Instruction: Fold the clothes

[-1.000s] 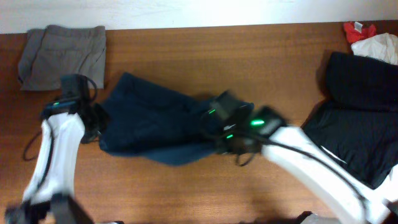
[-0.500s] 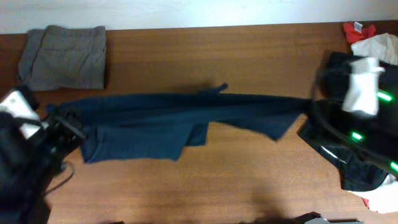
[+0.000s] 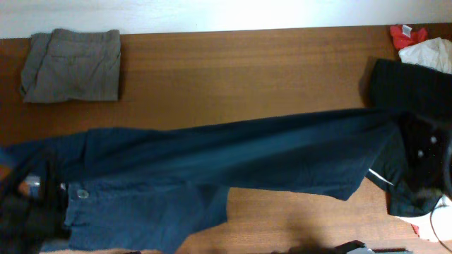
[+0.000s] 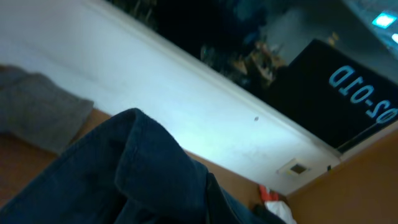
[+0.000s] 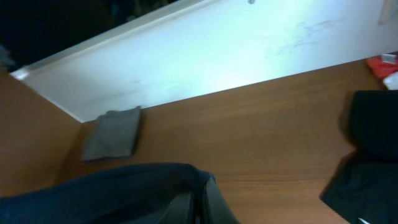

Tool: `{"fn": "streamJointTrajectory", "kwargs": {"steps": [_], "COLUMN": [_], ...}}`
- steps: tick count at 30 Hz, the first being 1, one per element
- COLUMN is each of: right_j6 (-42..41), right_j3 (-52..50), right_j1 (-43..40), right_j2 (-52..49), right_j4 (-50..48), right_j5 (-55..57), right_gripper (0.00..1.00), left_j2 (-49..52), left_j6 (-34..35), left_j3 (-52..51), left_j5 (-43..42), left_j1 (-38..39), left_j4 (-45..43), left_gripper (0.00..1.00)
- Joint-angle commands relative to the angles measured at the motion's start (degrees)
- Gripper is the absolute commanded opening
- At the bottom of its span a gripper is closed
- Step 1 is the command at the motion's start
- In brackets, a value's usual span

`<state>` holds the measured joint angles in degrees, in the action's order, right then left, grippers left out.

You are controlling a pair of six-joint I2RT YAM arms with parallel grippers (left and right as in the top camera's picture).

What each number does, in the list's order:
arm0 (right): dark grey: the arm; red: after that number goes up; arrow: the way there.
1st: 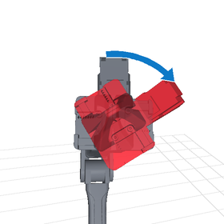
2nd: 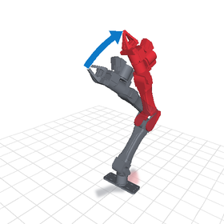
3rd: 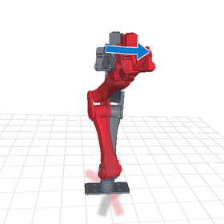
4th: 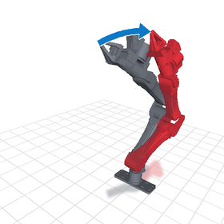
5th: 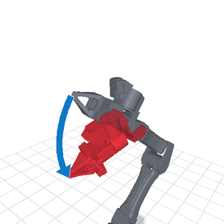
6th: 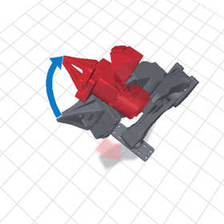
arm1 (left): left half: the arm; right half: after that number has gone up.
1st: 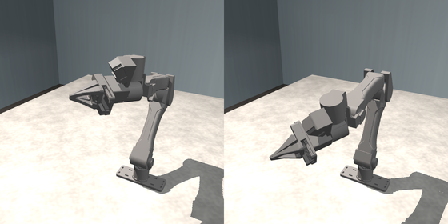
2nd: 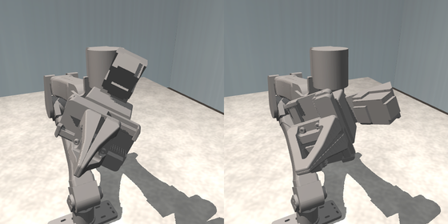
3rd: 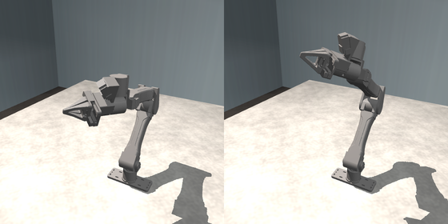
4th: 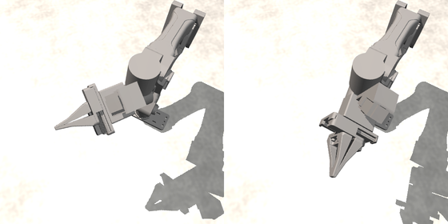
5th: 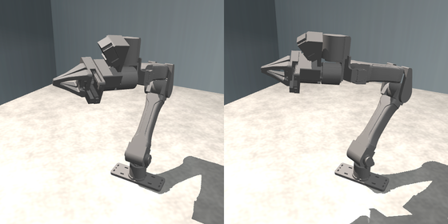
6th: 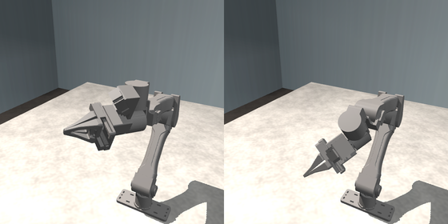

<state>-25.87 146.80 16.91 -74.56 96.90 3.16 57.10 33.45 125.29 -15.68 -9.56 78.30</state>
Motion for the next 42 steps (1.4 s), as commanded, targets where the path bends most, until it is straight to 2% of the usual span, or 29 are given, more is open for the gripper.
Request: {"fn": "streamJointTrajectory", "kwargs": {"steps": [1,7,8,13,17,21,25,27,28,34,37,42], "right_j6": [-0.09,-1.38,-1.40,-2.05,-3.58,-4.63,-6.38,-6.45,-7.26,-7.74,-10.34,-10.62], "right_j3": [0.00,0.00,0.00,0.00,0.00,0.00,-0.94,-1.70,-2.67,-12.50,-19.26,-24.06], "right_j1": [-0.92,-0.92,-0.90,-0.81,-0.76,-0.68,3.39,5.86,7.69,14.88,15.82,15.87], "right_j2": [-5.44,-18.08,-20.06,-31.71,-38.58,-40.98,-41.05,-41.05,-41.05,-41.05,-41.05,-41.05], "right_j4": [-1.51,-7.26,-8.11,-10.29,-10.67,-10.73,-8.98,-7.61,-6.38,-6.43,-8.02,-10.21], "right_j5": [16.41,15.28,14.14,9.42,9.22,6.05,2.36,5.27,7.96,10.45,10.36,5.27], "right_gripper": [0.04,0.04,0.04,0.04,0.04,0.04,0.04,0.04,0.04,0.04,0.04,0.04], "left_j2": [9.55,28.70,31.93,50.64,59.65,62.27,62.16,62.16,62.16,63.12,64.46,65.51], "left_j6": [-1.38,-1.36,-1.36,-1.29,-0.39,-0.44,-0.46,-0.46,-0.46,-0.48,-0.48,-0.46], "left_j3": [-3.23,-4.22,-4.22,-4.22,-4.20,-4.20,-4.20,-4.20,-4.20,-4.31,-4.31,-4.33], "left_j5": [8.68,33.83,35.69,36.28,36.26,36.30,36.24,35.98,35.93,36.11,36.06,36.04], "left_j1": [-0.63,-0.63,-0.63,-0.63,-0.63,-0.70,-0.72,-0.74,-0.74,-1.31,-2.64,-4.96], "left_j4": [-0.63,-3.87,-4.35,-5.03,-7.15,-9.66,-9.79,-8.20,-6.78,-0.52,2.91,6.71], "left_gripper": [0.01,0.01,0.01,0.01,0.01,0.02,0.08,0.06,0.01,0.01,0.01,0.01]}}
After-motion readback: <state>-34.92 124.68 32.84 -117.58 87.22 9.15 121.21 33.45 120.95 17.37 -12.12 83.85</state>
